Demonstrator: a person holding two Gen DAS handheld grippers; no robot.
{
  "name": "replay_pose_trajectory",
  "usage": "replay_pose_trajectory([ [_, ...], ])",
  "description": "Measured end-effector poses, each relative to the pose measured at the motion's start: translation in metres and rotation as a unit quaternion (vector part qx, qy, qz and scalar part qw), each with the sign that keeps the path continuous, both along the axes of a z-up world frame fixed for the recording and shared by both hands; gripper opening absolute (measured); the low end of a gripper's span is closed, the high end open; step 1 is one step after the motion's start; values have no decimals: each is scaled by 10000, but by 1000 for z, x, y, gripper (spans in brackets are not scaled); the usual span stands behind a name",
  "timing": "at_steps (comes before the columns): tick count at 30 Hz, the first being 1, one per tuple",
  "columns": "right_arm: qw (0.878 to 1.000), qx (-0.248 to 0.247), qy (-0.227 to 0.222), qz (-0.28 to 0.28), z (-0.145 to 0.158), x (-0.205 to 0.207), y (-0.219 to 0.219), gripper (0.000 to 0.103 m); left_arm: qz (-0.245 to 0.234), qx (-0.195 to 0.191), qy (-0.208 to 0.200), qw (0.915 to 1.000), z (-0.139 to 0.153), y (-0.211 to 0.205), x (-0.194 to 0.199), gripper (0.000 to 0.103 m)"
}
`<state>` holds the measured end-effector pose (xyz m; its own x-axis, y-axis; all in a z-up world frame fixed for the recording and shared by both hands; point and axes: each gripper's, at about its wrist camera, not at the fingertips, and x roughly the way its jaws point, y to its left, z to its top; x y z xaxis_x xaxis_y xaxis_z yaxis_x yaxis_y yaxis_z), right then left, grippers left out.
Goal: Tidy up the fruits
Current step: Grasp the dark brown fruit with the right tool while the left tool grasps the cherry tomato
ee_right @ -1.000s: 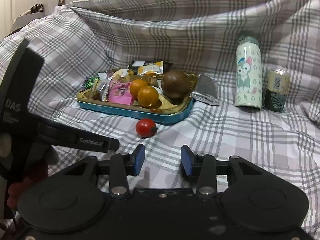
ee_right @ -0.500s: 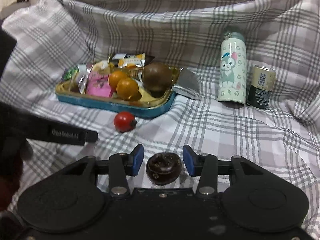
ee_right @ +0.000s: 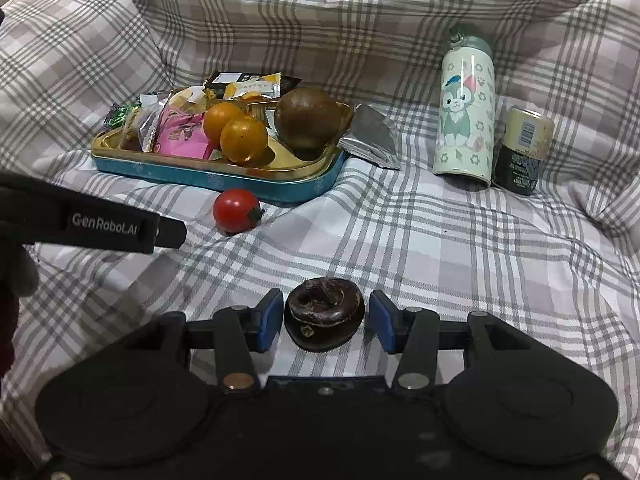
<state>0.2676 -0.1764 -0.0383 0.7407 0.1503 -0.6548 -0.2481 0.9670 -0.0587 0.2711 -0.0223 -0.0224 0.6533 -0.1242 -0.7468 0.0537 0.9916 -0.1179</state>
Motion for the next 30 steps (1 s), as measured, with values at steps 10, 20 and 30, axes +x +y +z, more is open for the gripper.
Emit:
replay_pose_trajectory([
  [10,9999,132,-46,-27,6,-2,-4,51,-416,187,10,9990,11,-19,12,46],
  [20,9997,213,-33,-64,8,-1,-6,51,-704,416,66,9966,0,-45,30,47],
  [30,9998,193,-24,-57,8,0,-5,51,-678,473,42,9966,-10,-48,41,49],
])
